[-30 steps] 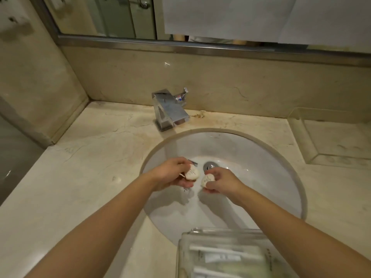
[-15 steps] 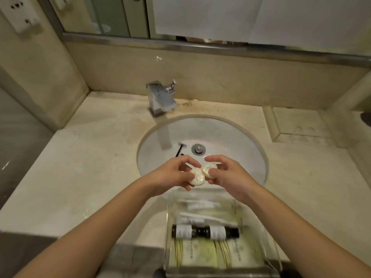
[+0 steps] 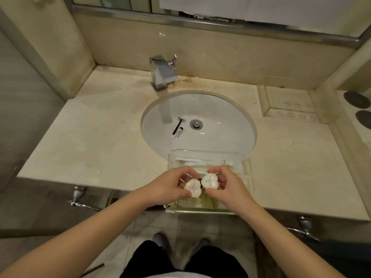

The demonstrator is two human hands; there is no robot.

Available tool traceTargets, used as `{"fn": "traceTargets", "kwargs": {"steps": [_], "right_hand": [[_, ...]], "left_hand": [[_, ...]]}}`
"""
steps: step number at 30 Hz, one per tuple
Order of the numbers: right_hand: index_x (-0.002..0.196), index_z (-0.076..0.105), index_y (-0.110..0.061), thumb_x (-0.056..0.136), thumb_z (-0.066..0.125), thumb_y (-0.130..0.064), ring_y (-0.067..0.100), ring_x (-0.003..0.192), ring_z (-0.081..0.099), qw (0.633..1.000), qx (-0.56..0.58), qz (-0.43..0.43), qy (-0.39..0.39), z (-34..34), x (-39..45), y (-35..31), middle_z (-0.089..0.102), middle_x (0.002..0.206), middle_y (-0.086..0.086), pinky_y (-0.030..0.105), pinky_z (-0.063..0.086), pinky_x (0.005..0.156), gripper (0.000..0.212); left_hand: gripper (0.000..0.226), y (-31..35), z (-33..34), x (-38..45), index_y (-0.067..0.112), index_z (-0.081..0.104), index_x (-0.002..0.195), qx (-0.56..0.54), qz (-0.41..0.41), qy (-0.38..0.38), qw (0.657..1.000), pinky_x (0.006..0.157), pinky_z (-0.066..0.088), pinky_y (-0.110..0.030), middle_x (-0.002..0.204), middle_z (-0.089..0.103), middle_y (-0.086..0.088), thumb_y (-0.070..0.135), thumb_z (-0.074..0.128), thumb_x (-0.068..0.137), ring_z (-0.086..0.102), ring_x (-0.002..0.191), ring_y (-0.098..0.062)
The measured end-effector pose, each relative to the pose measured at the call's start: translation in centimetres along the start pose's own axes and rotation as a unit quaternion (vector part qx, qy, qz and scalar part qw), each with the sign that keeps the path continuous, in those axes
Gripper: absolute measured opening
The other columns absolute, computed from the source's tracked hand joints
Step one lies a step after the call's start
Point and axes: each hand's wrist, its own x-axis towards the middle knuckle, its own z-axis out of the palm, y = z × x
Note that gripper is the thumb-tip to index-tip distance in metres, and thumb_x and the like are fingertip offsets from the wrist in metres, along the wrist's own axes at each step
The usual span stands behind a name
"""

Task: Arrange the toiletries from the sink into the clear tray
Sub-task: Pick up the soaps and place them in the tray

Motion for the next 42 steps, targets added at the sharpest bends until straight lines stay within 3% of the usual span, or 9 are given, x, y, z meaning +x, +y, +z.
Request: {"fn": "traceTargets", "kwargs": {"steps": [3,6,13,17,21,24,29,35,42], "right_hand": [[0.099,0.058,-0.031,0.071,0.077,-0.010,0.013,0.076,0.062,0.999,-0.034,-0.038,0.006,1.3,-1.6,0.6,0.067,0.096,-0.004,0.024,0.052,0.068,0.041],[0.107,0.061,-0.031,0.073,0.077,-0.014,0.002,0.084,0.058,0.994,-0.084,-0.072,0.019,2.9,-2.4,1.2,0.054,0.103,-0.013,0.013,0.046,0.072,0.042],[0.122,0.056,-0.030,0.077,0.073,-0.032,0.005,0.094,0.057,0.972,-0.208,-0.084,0.069,5.1,-2.9,2.6,0.054,0.109,-0.020,0.027,0.051,0.082,0.048],[0.113,0.054,-0.030,0.079,0.070,-0.040,0.008,0.093,0.058,0.954,-0.275,-0.068,0.096,5.2,-3.0,2.7,0.061,0.103,-0.016,0.028,0.049,0.075,0.040],[0.105,0.055,-0.028,0.080,0.069,-0.038,0.009,0.085,0.053,0.952,-0.279,-0.077,0.101,5.4,-3.0,3.1,0.050,0.099,-0.014,0.025,0.046,0.068,0.031],[0.100,0.054,-0.028,0.081,0.067,-0.038,0.011,0.083,0.052,0.953,-0.281,-0.054,0.096,5.6,-2.7,2.9,0.047,0.096,-0.012,0.026,0.048,0.069,0.025],[0.094,0.049,-0.031,0.080,0.067,-0.040,0.009,0.077,0.048,0.956,-0.275,-0.046,0.088,5.4,-2.4,2.7,0.044,0.085,-0.016,0.022,0.038,0.062,0.024],[0.100,0.057,-0.026,0.084,0.065,-0.032,0.011,0.080,0.056,0.961,-0.259,-0.067,0.070,5.3,-2.3,3.0,0.050,0.095,-0.011,0.028,0.050,0.073,0.019],[0.098,0.055,-0.020,0.086,0.063,-0.028,0.014,0.080,0.052,0.947,-0.298,-0.107,0.052,5.6,-1.8,2.9,0.046,0.090,-0.010,0.026,0.043,0.069,0.016]], "left_hand": [[0.039,-1.2,0.4,-1.4,0.034,0.059,0.099,0.027,-0.012,0.037,0.999,0.080,0.056,-0.038,0.094,0.060,0.001,0.009,0.072,0.072,0.060,0.077,-0.015],[0.038,-2.0,1.4,-2.5,0.034,0.060,0.096,0.063,-0.018,0.061,0.996,0.077,0.052,-0.026,0.090,0.060,0.005,0.006,0.072,0.073,0.058,0.071,-0.011],[0.037,-2.8,3.1,-2.7,0.021,0.057,0.108,0.093,-0.038,0.125,0.987,0.076,0.051,-0.029,0.094,0.064,-0.002,0.002,0.064,0.077,0.057,0.071,-0.016],[0.038,-2.9,3.7,-2.3,0.017,0.057,0.113,0.156,-0.039,0.129,0.978,0.086,0.050,-0.033,0.111,0.062,-0.005,0.002,0.062,0.078,0.060,0.090,-0.022],[0.039,-3.2,3.8,-2.2,0.020,0.057,0.117,0.200,-0.032,0.134,0.970,0.091,0.047,-0.033,0.115,0.048,-0.004,0.004,0.059,0.082,0.058,0.098,-0.025],[0.036,-3.2,3.9,-2.3,0.017,0.058,0.116,0.266,0.007,0.136,0.954,0.085,0.048,-0.034,0.110,0.051,-0.004,0.002,0.053,0.084,0.057,0.095,-0.027],[0.013,-3.7,3.3,-1.9,0.008,0.061,0.087,0.364,0.072,0.115,0.921,0.071,0.049,-0.040,0.092,0.054,-0.009,0.005,0.050,0.079,0.055,0.082,-0.029],[0.018,-3.8,2.7,-2.0,0.009,0.061,0.103,0.376,0.112,0.075,0.917,0.074,0.048,-0.035,0.098,0.052,-0.008,0.013,0.054,0.086,0.055,0.083,-0.025],[0.015,-4.2,2.8,-1.7,0.009,0.060,0.097,0.385,0.124,0.074,0.912,0.071,0.048,-0.037,0.096,0.050,-0.007,0.014,0.053,0.084,0.054,0.079,-0.026]]}}
